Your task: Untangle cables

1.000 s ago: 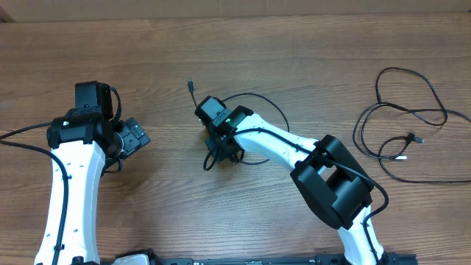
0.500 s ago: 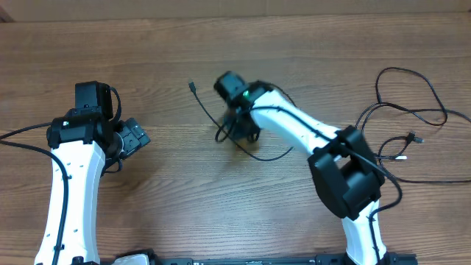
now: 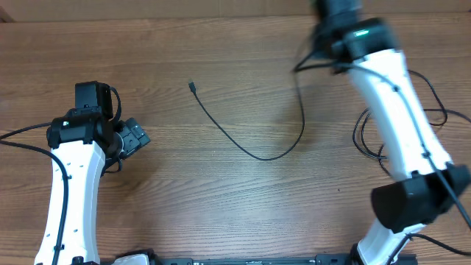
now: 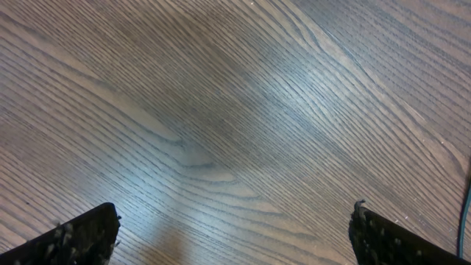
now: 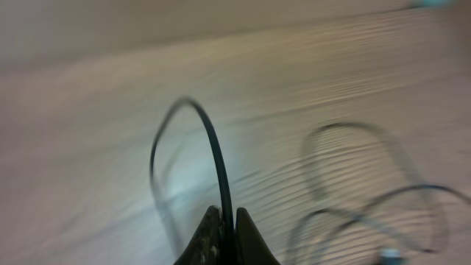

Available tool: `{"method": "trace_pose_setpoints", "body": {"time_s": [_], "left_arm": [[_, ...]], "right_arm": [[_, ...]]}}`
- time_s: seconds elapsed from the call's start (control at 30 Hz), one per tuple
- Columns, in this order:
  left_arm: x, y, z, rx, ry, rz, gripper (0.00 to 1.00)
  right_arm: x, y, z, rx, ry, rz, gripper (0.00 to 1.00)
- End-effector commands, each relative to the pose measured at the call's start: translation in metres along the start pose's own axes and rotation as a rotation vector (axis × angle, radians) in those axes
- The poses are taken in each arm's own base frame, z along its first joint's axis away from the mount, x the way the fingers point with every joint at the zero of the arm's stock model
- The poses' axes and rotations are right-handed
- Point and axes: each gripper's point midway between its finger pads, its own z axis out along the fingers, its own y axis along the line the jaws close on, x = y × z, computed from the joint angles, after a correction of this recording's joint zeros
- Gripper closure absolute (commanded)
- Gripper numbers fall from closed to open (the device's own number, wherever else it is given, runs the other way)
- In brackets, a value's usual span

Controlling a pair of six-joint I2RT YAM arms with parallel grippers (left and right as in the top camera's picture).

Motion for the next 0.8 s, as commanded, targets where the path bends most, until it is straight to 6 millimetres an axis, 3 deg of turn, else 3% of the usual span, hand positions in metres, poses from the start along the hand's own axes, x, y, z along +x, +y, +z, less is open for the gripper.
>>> {"method": "trace_pose_setpoints", "body": {"time_s": [0.0, 0.27, 0.37, 0.4, 0.47, 0.6, 0.63, 0.67, 0.77], "left_arm": [[-0.005, -0.001, -0.004, 0.008, -0.012, -0.017, 0.0], [-0.005, -0.001, -0.004, 0.009, -0.012, -0.017, 0.0], [-0.005, -0.001, -0.004, 0.009, -0.012, -0.017, 0.01], [-0.005, -0.001, -0.004, 0.008, -0.012, -0.017, 0.0], [-0.005, -0.001, -0.004, 0.009, -0.012, -0.017, 0.0], [-0.005, -0.001, -0.004, 0.009, -0.013, -0.018, 0.0], [-0.005, -0.001, -0.004, 0.009, -0.014, -0.017, 0.0], [-0.005, -0.001, -0.004, 0.01, -0.015, -0.017, 0.0], [-0.006, -0.001, -0.004, 0.01, -0.016, -0.017, 0.0]], "right_arm": [[-0.049, -0.086, -0.029, 0.129, -0.135, 0.166, 0.96], [-0.091, -0.232, -0.069, 0.332, -0.3, 0.433, 0.96], [-0.093, -0.263, -0.078, 0.375, -0.329, 0.489, 0.96], [-0.092, -0.266, -0.077, 0.358, -0.323, 0.493, 0.96], [-0.089, -0.25, -0.068, 0.235, -0.281, 0.475, 0.96], [-0.066, -0.175, -0.055, -0.151, -0.101, 0.406, 0.73], [-0.058, -0.157, -0.055, -0.235, -0.05, 0.382, 0.69], [-0.035, -0.123, -0.057, -0.36, 0.068, 0.35, 0.58], [-0.005, -0.091, -0.058, -0.411, 0.207, 0.309, 0.38]]}}
